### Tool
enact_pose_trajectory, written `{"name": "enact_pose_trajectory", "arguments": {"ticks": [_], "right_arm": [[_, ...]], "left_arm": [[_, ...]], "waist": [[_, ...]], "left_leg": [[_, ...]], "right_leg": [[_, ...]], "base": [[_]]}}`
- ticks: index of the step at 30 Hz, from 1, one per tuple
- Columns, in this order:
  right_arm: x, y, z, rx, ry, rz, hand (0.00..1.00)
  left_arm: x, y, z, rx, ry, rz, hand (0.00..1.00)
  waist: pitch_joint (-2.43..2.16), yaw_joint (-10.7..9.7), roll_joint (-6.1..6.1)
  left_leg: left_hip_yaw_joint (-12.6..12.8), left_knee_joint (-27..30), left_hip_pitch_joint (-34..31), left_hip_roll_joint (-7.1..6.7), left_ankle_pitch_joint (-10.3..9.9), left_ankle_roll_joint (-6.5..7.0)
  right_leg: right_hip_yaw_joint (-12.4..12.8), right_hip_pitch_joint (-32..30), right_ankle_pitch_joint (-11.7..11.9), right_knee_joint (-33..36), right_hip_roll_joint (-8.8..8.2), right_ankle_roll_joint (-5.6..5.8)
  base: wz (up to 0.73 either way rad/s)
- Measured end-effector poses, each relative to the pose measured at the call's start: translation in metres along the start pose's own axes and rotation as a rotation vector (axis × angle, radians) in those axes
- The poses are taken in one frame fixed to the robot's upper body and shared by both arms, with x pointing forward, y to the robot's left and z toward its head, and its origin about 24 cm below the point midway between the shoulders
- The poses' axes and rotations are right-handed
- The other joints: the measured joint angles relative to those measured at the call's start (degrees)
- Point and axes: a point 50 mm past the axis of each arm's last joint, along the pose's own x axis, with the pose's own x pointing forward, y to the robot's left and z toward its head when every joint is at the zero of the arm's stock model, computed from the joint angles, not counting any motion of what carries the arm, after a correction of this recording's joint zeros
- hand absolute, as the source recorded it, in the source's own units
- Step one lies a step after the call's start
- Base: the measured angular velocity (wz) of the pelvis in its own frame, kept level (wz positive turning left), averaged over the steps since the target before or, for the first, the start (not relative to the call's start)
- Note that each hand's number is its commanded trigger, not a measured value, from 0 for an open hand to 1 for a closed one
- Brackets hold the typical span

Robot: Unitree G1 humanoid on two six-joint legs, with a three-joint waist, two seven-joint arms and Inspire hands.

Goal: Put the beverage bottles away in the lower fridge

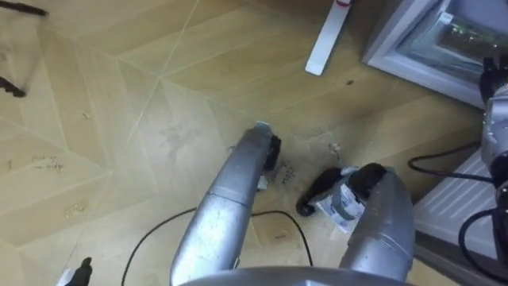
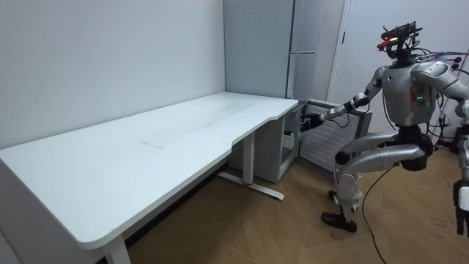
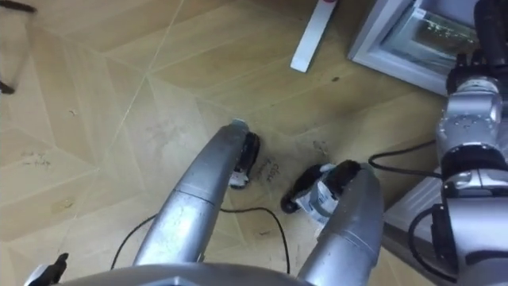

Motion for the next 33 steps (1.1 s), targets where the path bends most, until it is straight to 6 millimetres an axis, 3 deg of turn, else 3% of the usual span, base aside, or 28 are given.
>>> {"name": "enact_pose_trajectory", "arguments": {"ticks": [1, 2, 3, 4, 6, 7, 8, 10, 12, 13, 14, 16, 19, 22, 33], "right_arm": [[-0.001, 0.01, -0.002, -0.024, 0.01, 0.058, 0.0], [-0.001, 0.012, 0.0, -0.034, 0.012, 0.072, 0.0], [-0.001, 0.011, 0.0, -0.042, 0.012, 0.073, 0.0], [0.0, 0.02, 0.002, -0.05, 0.006, 0.097, 0.0], [0.001, 0.046, 0.005, -0.077, -0.006, 0.2, 0.0], [-0.002, 0.053, 0.0, -0.112, 0.017, 0.252, 0.0], [-0.003, 0.055, -0.004, -0.128, 0.035, 0.273, 0.0], [-0.008, 0.063, -0.015, -0.172, 0.081, 0.331, 0.0], [-0.009, 0.066, -0.016, -0.176, 0.089, 0.348, 0.0], [-0.01, 0.068, -0.016, -0.176, 0.09, 0.364, 0.0], [-0.01, 0.068, -0.016, -0.179, 0.09, 0.369, 0.0], [-0.01, 0.068, -0.017, -0.184, 0.09, 0.376, 0.0], [-0.01, 0.069, -0.018, -0.191, 0.093, 0.388, 0.0], [-0.011, 0.068, -0.021, -0.202, 0.105, 0.393, 0.0], [-0.009, 0.06, -0.024, -0.224, 0.138, 0.366, 0.0]], "left_arm": [[0.0, 0.001, 0.005, 0.012, -0.022, 0.003, 0.0], [0.0, 0.003, 0.007, 0.027, -0.035, 0.004, 0.0], [0.0, 0.014, 0.013, 0.063, -0.069, 0.023, 0.0], [0.001, 0.028, 0.018, 0.085, -0.098, 0.054, 0.0], [-0.002, 0.024, 0.013, 0.08, -0.086, 0.048, 0.0], [-0.005, 0.017, 0.003, 0.076, -0.052, 0.03, 0.0], [-0.007, 0.013, -0.002, 0.074, -0.038, 0.02, 0.0], [-0.015, 0.002, -0.023, 0.073, 0.017, -0.013, 0.0], [-0.017, 0.002, -0.027, 0.074, 0.028, -0.009, 0.0], [-0.017, 0.002, -0.028, 0.074, 0.029, -0.005, 0.0], [-0.017, 0.002, -0.028, 0.075, 0.028, -0.004, 0.0], [-0.017, 0.005, -0.023, 0.077, 0.005, 0.004, 0.0], [-0.017, 0.009, -0.01, 0.078, -0.056, 0.011, 0.0], [-0.017, 0.014, -0.004, 0.088, -0.083, 0.023, 0.0], [-0.017, 0.015, -0.002, 0.07, -0.085, 0.023, 0.0]], "waist": [[0.41, 1.02, 0.94], [0.27, 1.07, 1.75], [-0.24, 0.72, 1.22], [0.79, 0.31, -1.13], [2.16, 0.26, 0.88], [2.05, 0.98, 0.55], [1.9, 1.27, 0.38], [1.67, 1.43, 0.44], [1.52, 1.71, 0.47], [1.03, 2.06, 0.51], [0.89, 2.2, 0.52], [0.41, 1.0, 0.55], [0.3, 0.63, 0.44], [0.15, -0.3, 0.27], [-0.07, -1.92, -0.19]], "left_leg": [[0.43, -1.0, 0.3, 2.44, 0.98, 0.44], [0.3, -0.6, 0.37, 3.07, 1.52, 0.01], [1.12, -0.53, -0.08, 3.54, 2.72, -1.66], [3.31, 0.44, -1.54, 4.01, 3.97, -1.55], [1.29, 2.24, -3.15, 4.87, 4.42, -0.82], [0.08, 3.59, -2.73, 4.57, 4.53, -0.83], [-0.36, 4.18, -2.19, 4.67, 4.72, -0.91], [-1.66, 4.71, -0.09, 4.8, 4.92, -0.63], [-1.61, 4.53, 0.24, 4.43, 5.14, -0.25], [-1.55, 4.54, 0.35, 4.35, 5.86, 0.92], [-1.47, 4.55, 0.56, 4.18, 6.31, 1.66], [-0.94, 4.74, 1.4, 2.35, 6.14, 3.39], [0.39, 4.72, 2.36, 2.45, 5.29, 4.64], [0.87, 4.58, 2.83, 2.46, 4.6, 5.04], [1.23, 1.97, 5.83, 2.3, 4.51, 5.24]], "right_leg": [[0.15, 0.9, -0.7, 2.49, 1.29, 2.61], [2.75, 1.68, -1.47, 7.18, 2.6, 1.66], [9.43, 6.49, -5.05, 11.82, 6.15, 1.48], [13.12, 8.31, -9.07, 11.96, 7.37, -0.11], [10.54, 9.02, -9.46, 12.9, 8.99, -1.1], [10.46, 8.62, -9.04, 12.32, 9.56, -1.96], [10.44, 8.62, -8.85, 11.88, 9.72, -2.03], [10.07, 9.41, -6.88, 9.96, 9.81, -1.32], [9.88, 9.74, -6.35, 8.95, 9.62, -0.67], [9.7, 10.0, -6.2, 8.43, 9.39, -0.4], [9.69, 10.2, -6.14, 8.27, 9.2, -0.38], [10.1, 11.35, -6.67, 8.12, 8.06, 0.63], [11.09, 12.09, -6.87, 7.07, 7.77, 1.44], [11.35, 12.66, -7.01, 6.32, 7.55, 1.89], [10.99, 15.66, -5.89, 2.74, 8.08, 2.65]], "base": [[0.23], [0.84], [1.4], [1.41], [0.76], [0.3], [0.0], [0.03], [-0.02], [-0.17], [-0.13], [0.12], [-0.07], [-0.02], [-0.01]]}}
